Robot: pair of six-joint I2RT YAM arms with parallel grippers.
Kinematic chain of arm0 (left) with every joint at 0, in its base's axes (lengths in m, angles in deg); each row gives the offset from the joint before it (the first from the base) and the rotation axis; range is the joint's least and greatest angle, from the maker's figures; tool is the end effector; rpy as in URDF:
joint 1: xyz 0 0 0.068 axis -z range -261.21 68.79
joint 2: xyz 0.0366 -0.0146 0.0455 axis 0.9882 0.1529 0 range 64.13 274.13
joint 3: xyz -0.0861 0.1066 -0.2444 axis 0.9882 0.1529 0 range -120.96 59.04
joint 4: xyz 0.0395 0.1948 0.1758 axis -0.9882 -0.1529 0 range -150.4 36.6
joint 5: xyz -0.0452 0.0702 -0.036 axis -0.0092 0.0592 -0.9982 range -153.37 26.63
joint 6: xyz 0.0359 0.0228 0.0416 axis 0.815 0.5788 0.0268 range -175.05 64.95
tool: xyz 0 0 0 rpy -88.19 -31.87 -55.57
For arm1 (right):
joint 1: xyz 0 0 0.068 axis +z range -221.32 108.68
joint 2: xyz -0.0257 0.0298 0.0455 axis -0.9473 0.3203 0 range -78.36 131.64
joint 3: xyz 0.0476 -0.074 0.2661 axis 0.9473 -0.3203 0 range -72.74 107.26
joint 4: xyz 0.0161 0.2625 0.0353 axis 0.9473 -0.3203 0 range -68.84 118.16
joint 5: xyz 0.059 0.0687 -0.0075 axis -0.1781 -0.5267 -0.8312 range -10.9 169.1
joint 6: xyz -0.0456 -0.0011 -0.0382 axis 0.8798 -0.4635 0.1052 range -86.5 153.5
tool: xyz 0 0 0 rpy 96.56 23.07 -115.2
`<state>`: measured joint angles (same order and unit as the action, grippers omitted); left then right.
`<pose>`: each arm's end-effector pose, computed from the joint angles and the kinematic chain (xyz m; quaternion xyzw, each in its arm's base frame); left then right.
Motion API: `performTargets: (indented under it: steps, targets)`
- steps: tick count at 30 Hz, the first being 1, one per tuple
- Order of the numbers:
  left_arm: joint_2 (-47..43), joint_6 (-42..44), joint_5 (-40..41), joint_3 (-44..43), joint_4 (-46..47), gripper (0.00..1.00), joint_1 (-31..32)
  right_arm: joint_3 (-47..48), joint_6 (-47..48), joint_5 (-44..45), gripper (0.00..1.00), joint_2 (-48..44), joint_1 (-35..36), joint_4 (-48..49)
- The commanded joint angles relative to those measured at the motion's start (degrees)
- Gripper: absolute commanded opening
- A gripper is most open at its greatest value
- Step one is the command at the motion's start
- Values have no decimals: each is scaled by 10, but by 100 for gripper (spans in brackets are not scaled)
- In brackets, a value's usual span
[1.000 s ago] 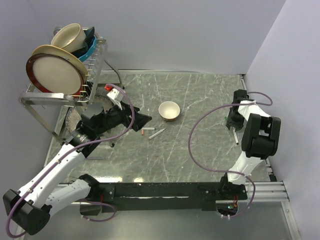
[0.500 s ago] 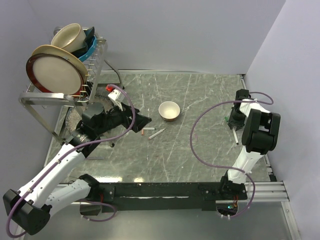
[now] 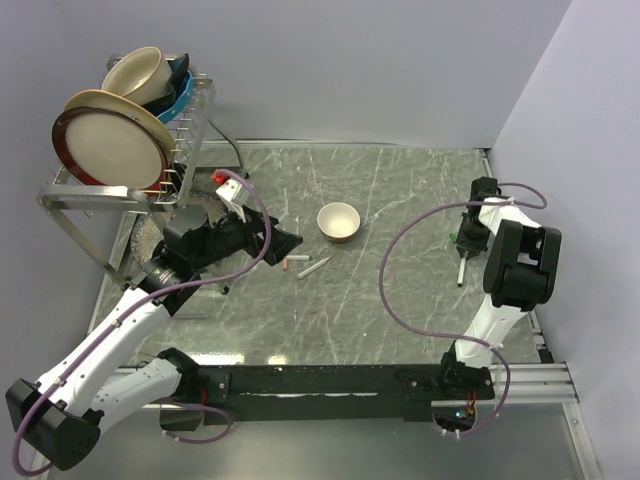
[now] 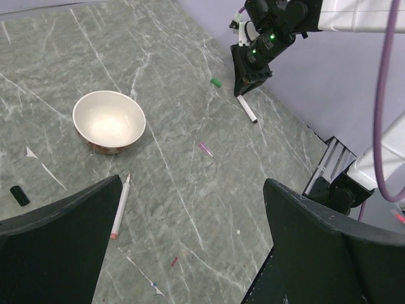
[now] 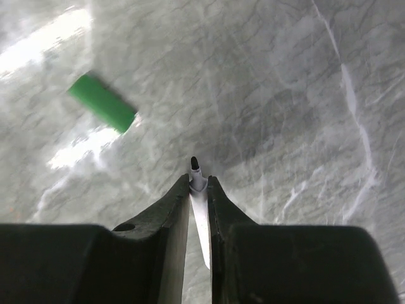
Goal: Insert the pens into the pen caps
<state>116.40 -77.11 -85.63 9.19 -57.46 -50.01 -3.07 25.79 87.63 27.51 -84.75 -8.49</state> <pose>0.1787 -0.1274 0.3647 0.1864 0.7194 -0.4216 0.5196 0.3538 -0.0911 0.1642 0.1918 0.9673 -0.0809 0.1449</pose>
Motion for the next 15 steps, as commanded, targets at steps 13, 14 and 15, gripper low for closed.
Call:
performTargets:
  steps: [13,14,15]
  targets:
    - [-20,-66,-34,4,22,99,7,16,-80,-97,0,-186,162,-25]
    - [-21,-90,-39,7,30,98,7,13,-86,-116,0,-215,174,-19]
    - [-22,-103,-50,13,34,97,7,9,-96,-131,0,-231,200,-5]
